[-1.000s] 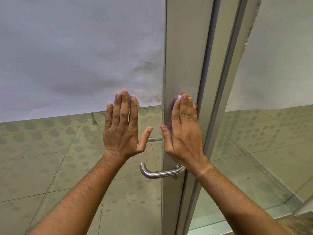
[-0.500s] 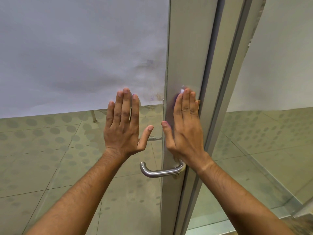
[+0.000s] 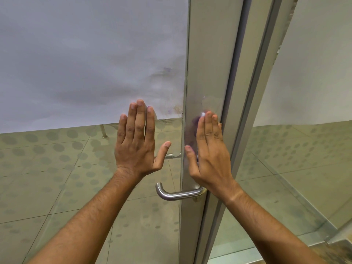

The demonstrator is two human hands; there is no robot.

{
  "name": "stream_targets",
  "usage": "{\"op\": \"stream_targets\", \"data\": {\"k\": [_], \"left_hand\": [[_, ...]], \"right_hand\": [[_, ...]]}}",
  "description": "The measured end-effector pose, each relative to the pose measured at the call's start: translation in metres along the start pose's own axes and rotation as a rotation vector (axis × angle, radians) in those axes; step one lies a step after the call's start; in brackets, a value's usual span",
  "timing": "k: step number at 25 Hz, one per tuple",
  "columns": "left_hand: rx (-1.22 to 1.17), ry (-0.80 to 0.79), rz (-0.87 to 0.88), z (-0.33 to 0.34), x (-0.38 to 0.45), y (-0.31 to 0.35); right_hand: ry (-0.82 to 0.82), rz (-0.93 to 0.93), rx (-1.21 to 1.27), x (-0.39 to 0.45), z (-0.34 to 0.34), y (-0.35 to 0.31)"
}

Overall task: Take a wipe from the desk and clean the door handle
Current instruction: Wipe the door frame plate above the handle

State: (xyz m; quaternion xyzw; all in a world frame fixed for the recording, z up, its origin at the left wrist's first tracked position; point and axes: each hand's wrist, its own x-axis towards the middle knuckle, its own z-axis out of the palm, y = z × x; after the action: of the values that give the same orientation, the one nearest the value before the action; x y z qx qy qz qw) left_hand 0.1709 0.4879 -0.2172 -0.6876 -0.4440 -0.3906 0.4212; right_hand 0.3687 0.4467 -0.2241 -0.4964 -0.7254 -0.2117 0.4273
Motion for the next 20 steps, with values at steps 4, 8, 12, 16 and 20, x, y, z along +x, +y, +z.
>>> {"op": "stream_targets", "data": {"k": [4,8,12,16,20], "left_hand": [[-0.002,-0.003,0.001,0.0,0.0,0.001],[0.003,0.003,0.005,0.001,-0.001,0.001],[0.003,0.006,0.008,0.001,-0.001,0.001],[0.0,-0.001,0.01,0.0,0.0,0.001],[0.0,-0.006,0.009,-0.001,0.001,0.0]], "right_hand": [[0.046,0.039,0.032,0.011,0.005,-0.004],[-0.078,-0.112,-0.067,-0.008,0.003,0.009],[-0.009,-0.063,-0.031,0.014,0.005,0.002],[-0.116,-0.193,-0.105,-0.008,0.002,0.01],[-0.051,-0.132,-0.008,-0.009,-0.001,0.009]]}}
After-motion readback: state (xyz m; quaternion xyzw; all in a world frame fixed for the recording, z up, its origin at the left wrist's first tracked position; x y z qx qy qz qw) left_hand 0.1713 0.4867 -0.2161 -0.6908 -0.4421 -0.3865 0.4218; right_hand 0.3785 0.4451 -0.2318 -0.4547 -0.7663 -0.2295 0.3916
